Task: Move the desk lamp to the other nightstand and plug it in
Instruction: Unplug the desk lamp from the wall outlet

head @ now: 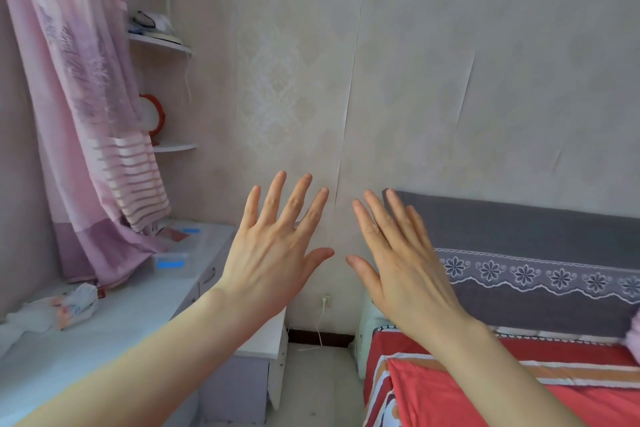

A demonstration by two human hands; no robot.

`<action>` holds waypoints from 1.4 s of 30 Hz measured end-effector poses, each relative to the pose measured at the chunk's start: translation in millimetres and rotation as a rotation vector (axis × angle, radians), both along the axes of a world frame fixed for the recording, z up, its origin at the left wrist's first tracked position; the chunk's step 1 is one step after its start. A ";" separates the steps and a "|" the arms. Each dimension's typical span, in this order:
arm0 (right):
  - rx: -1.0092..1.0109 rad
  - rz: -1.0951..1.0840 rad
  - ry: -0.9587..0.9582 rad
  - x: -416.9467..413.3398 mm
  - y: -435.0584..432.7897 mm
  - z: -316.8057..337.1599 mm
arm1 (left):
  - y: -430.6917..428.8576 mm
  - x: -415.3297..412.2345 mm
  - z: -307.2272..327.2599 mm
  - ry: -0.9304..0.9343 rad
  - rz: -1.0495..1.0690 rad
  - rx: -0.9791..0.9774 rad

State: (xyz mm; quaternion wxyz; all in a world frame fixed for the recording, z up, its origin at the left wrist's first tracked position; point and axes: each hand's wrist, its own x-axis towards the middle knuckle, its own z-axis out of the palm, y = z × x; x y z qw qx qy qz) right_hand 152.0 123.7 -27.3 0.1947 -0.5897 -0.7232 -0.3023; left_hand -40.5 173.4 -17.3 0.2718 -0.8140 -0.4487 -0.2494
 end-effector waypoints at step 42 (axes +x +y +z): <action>-0.253 0.009 0.134 170.4 360.9 -124.2 | 363.6 175.2 -120.8 0.040 -0.075 -0.262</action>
